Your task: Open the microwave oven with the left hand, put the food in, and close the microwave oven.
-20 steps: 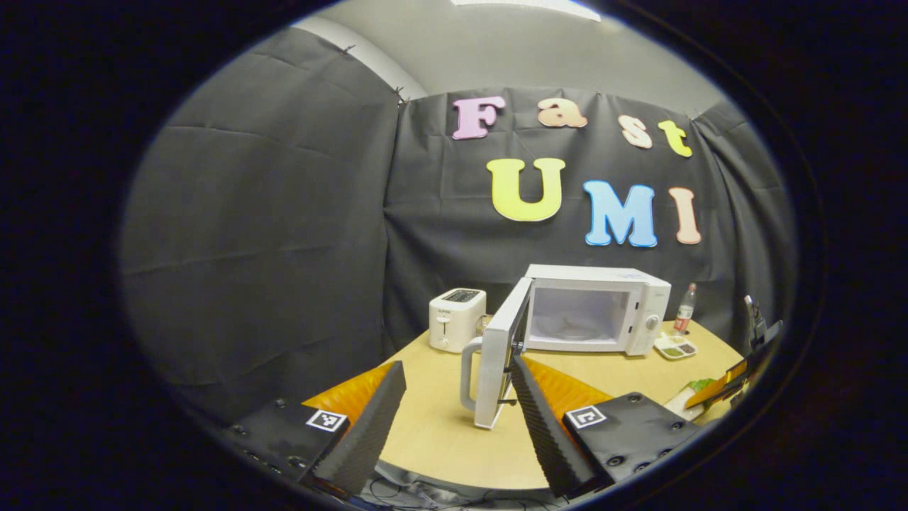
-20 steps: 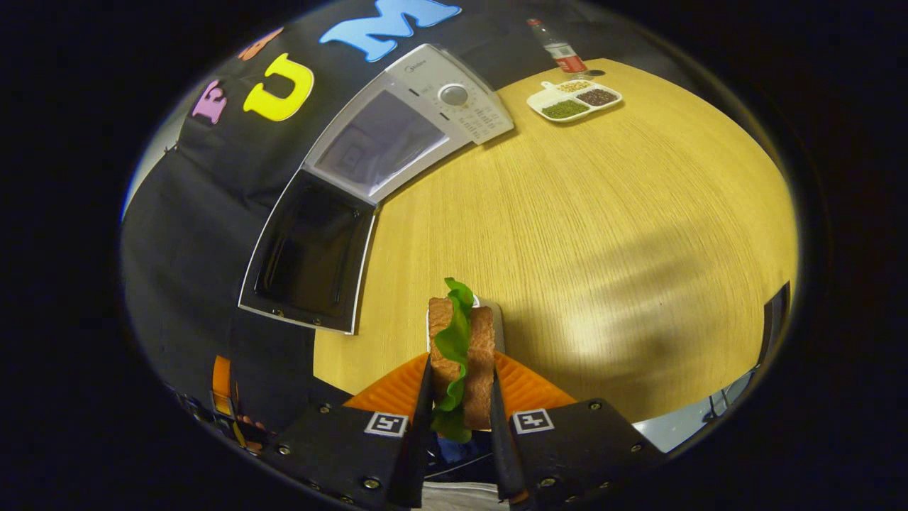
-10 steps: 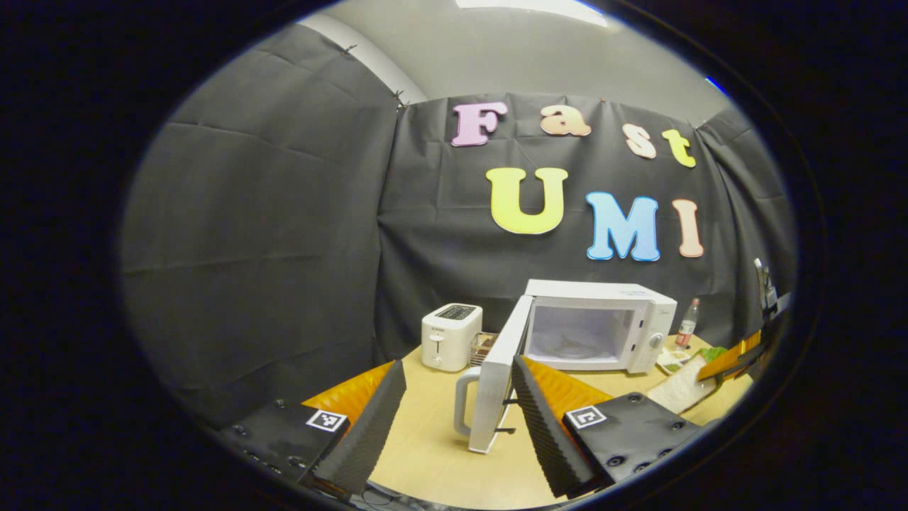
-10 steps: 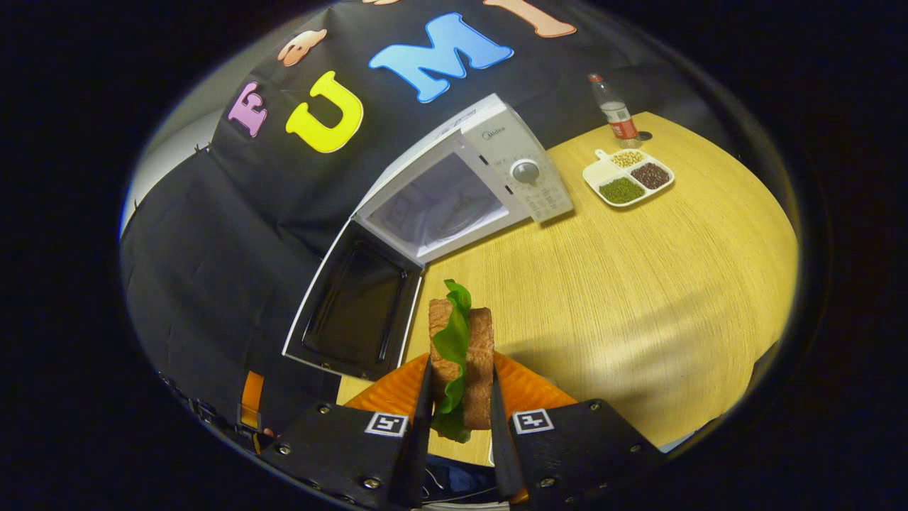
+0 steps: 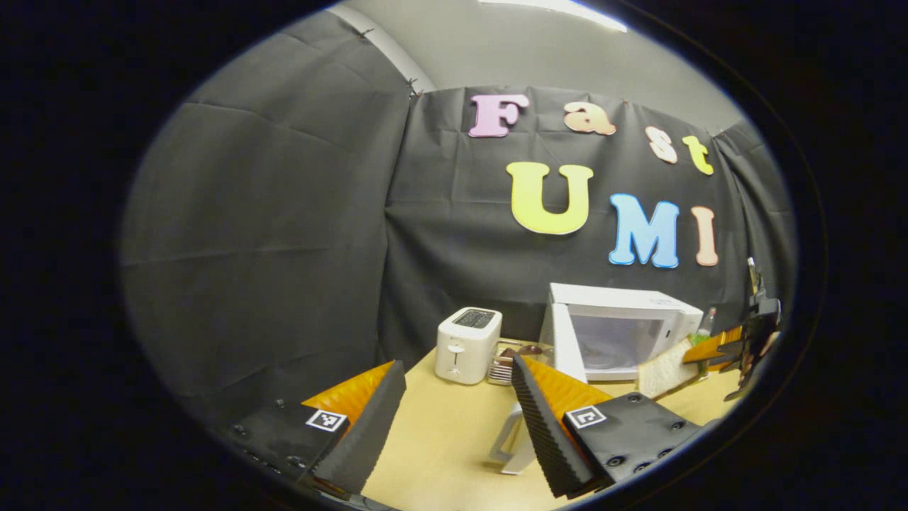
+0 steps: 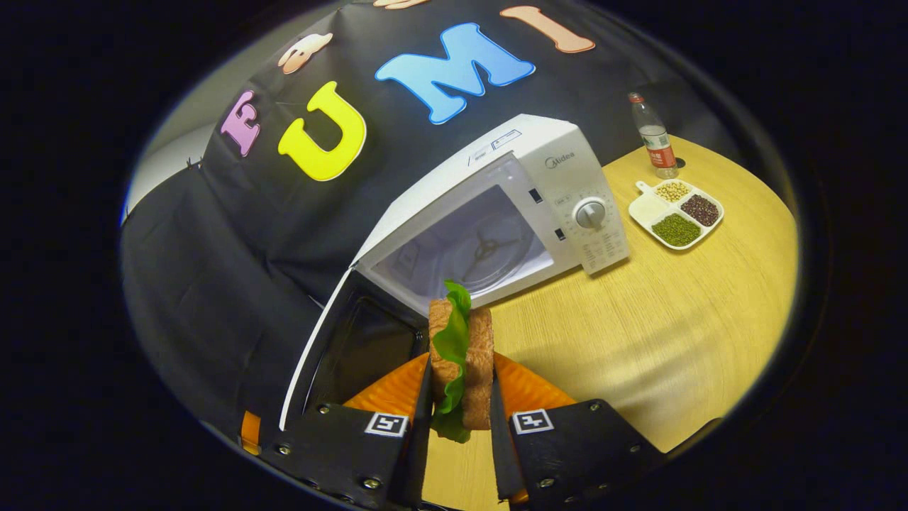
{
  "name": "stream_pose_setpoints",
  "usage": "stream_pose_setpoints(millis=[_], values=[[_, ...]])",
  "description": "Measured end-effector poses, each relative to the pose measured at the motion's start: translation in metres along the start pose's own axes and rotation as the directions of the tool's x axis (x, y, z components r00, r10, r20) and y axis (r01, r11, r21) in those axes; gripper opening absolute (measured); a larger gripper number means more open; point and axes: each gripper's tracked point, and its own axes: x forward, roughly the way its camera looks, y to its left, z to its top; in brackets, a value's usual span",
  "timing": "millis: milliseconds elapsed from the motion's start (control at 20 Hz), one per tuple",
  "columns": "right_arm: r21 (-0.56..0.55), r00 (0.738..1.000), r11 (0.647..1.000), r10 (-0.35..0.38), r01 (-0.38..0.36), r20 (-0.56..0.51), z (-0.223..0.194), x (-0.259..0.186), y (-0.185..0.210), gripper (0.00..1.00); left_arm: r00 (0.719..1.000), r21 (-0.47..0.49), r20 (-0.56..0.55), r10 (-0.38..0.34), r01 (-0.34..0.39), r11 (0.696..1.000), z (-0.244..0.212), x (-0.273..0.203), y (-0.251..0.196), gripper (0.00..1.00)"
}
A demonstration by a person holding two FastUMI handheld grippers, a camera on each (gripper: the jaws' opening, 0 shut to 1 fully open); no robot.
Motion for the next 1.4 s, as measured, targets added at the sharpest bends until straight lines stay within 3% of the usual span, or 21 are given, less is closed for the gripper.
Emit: stream_pose_setpoints(millis=[50,350,650,1200,1400], values=[[0.011,1.0,1.0,-0.002,0.002,0.02,0.004,0.012,0.003,0.39,1.0,0.005,-0.004,0.002,-0.002,1.0,0.001,0.007,0.008,0.94],[0.108,0.988,0.994,-0.005,-0.011,0.152,0.022,0.081,0.016,0.39,0.999,0.031,-0.035,0.0,0.001,1.0,-0.004,0.043,0.039,0.98],[0.257,0.967,0.964,0.003,-0.071,0.256,0.034,0.142,0.02,0.39,0.997,0.067,-0.078,-0.003,0.008,0.998,-0.012,0.062,0.052,0.96],[0.411,0.911,0.905,-0.07,-0.114,0.406,0.067,0.22,-0.017,0.39,0.985,0.132,-0.162,0.064,-0.043,0.99,-0.045,0.069,0.091,0.98],[0.423,0.911,0.903,-0.105,-0.081,0.398,0.066,0.233,-0.032,0.39,0.982,0.13,-0.176,0.067,-0.044,0.99,-0.05,0.071,0.094,0.99]])
